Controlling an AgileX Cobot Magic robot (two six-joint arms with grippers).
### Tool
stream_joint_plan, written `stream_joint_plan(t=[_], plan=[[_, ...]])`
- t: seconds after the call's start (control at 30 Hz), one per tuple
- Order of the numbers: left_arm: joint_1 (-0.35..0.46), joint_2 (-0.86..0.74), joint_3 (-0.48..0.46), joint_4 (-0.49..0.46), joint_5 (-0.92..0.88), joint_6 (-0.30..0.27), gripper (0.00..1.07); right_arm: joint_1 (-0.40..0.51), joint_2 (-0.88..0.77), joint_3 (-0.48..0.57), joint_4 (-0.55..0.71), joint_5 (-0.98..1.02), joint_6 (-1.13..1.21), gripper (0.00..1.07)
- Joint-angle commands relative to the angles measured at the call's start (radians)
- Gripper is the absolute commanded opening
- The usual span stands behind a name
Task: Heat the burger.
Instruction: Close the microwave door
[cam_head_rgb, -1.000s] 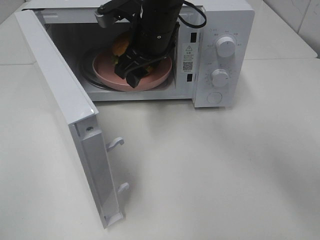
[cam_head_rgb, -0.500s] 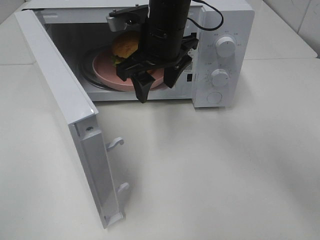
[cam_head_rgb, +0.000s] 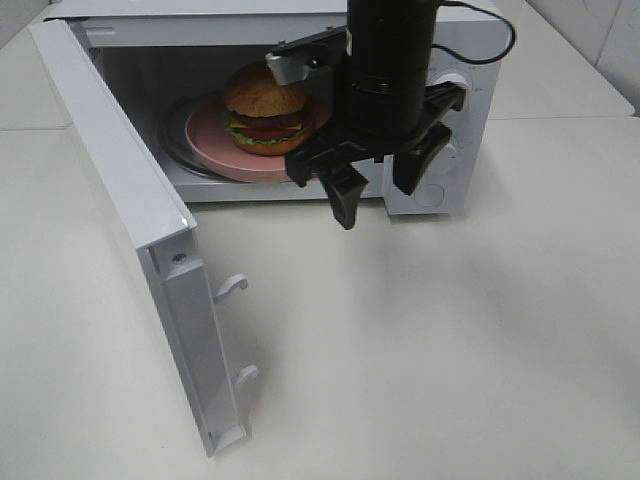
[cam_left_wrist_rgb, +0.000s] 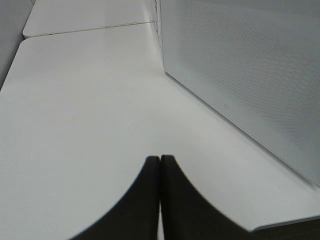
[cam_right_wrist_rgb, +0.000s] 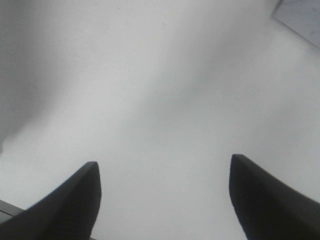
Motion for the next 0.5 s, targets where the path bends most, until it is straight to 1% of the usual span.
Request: stream_joint_plan(t=[0.03,0.1,0.13,0.17,0.2,0.23,0.27,0.3,0.33,0.37,0.4,0.43,0.47,0.5], plan=[[0.000,-0.020,0.000,-0.004,-0.013,0.001,0.00,-0.019,-0.051,0.056,-0.036,0.030,0.028,0.69],[0.000,-0.020,0.000,-0.004,-0.013,0.001,0.00,-0.072,-0.108,0.118,-0.030,0.025,0.035,0.69],[0.000,-0.020,0.000,-0.004,-0.013,0.001,0.00,-0.072,-0.108,0.118,-0.030,0.025,0.035,0.69],[0.000,-0.020,0.000,-0.004,-0.013,0.001,0.00,-0.122,-0.150,0.161,-0.022,0.018,0.035,0.69],[0.000,-0.020,0.000,-0.004,-0.013,0.001,0.00,-0.149,-0.172,0.183,-0.018,0.018,0.035,0.69],[0.000,-0.020,0.000,-0.004,-0.013,0.001,0.00,-0.149,-0.172,0.183,-0.018,0.018,0.035,0.69],[0.000,-0.020,0.000,-0.004,-0.013,0.001,0.00,-0.198,-0.214,0.224,-0.016,0.015,0.035,0.69],[0.000,-0.020,0.000,-0.004,-0.013,0.001,0.00,-0.198,-0.214,0.224,-0.016,0.015,0.035,0.69],[0.000,-0.020,0.000,-0.004,-0.013,0.001,0.00,-0.226,-0.237,0.246,-0.016,0.012,0.035,0.69],[0.000,-0.020,0.000,-0.004,-0.013,0.001,0.00,-0.278,-0.280,0.284,-0.016,0.006,0.035,0.69],[0.000,-0.020,0.000,-0.004,-0.013,0.001,0.00,-0.278,-0.280,0.284,-0.016,0.006,0.035,0.69],[0.000,-0.020,0.000,-0.004,-0.013,0.001,0.00,-0.339,-0.327,0.326,-0.016,0.001,0.035,0.69],[0.000,-0.020,0.000,-0.004,-0.013,0.001,0.00,-0.370,-0.351,0.348,-0.016,-0.004,0.037,0.69],[0.000,-0.020,0.000,-0.004,-0.013,0.001,0.00,-0.370,-0.351,0.348,-0.016,-0.004,0.037,0.69]])
